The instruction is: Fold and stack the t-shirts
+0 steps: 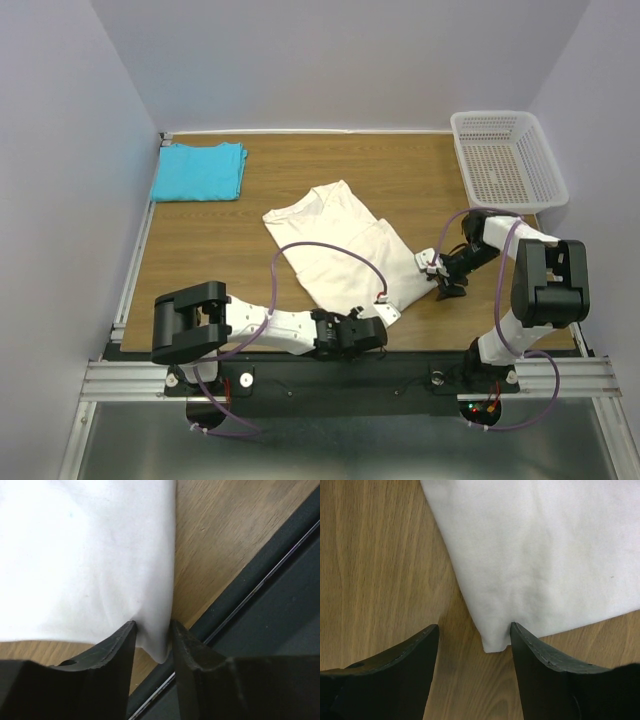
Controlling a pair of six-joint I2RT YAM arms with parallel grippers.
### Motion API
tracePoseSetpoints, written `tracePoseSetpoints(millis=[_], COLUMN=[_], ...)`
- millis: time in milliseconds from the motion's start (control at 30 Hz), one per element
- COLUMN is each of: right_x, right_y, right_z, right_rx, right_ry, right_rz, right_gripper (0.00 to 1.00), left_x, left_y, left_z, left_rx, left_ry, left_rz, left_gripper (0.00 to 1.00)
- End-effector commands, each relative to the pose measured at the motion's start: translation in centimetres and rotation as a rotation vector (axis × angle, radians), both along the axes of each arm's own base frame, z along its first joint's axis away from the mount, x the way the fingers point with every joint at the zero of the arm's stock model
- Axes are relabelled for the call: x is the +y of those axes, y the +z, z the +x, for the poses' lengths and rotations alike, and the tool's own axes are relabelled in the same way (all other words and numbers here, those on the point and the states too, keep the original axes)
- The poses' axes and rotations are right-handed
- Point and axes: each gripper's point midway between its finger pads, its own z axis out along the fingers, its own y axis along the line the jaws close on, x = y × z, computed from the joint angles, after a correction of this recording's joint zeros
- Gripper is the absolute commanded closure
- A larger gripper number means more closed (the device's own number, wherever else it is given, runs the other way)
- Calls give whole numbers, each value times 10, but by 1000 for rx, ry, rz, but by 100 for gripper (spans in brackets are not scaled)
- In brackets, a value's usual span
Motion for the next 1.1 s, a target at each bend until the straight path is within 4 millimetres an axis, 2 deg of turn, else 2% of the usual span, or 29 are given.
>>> tracePoseSetpoints(millis=[0, 67, 100, 167, 367, 533, 667, 733, 833, 867, 1000, 1067], right_x=[3, 2, 1, 1, 0, -2, -4, -7, -9, -9, -9, -4], right_y=[0, -1, -2, -2, -7, -9, -12, -17, -20, -20, -9, 8], right_z=[11, 11, 10, 10, 11, 20, 25, 26, 24, 25, 32, 45], right_rx=[-87, -88, -85, -86, -95, -120, -143, -165, -176, -180, -196, -213], right_ry=[113, 114, 114, 117, 122, 96, 85, 82, 74, 72, 32, -23], right_rz=[12, 6, 3, 0, -19, -38, -53, -71, -87, -89, -89, -60], right_gripper=[36, 36, 36, 37, 37, 42, 54, 69, 81, 89, 99, 99], left_x=[1, 2, 0, 1, 3, 5, 5, 6, 4, 4, 2, -4], left_y=[-8, -9, -8, -7, -7, -7, -6, -7, -7, -7, -1, 10], left_z=[-5, -5, -5, -3, -4, -8, -9, -10, -12, -12, -11, -10], left_rx=[27, 27, 25, 15, 20, 37, 44, 47, 54, 56, 63, 68], left_ry=[9, 11, 11, 18, 11, 9, 1, 1, -6, -7, -16, -27], left_rz=[35, 38, 32, 35, 38, 20, 10, 9, -10, -11, -36, -83], left_gripper=[62, 76, 91, 100, 100, 100, 100, 100, 100, 100, 100, 100])
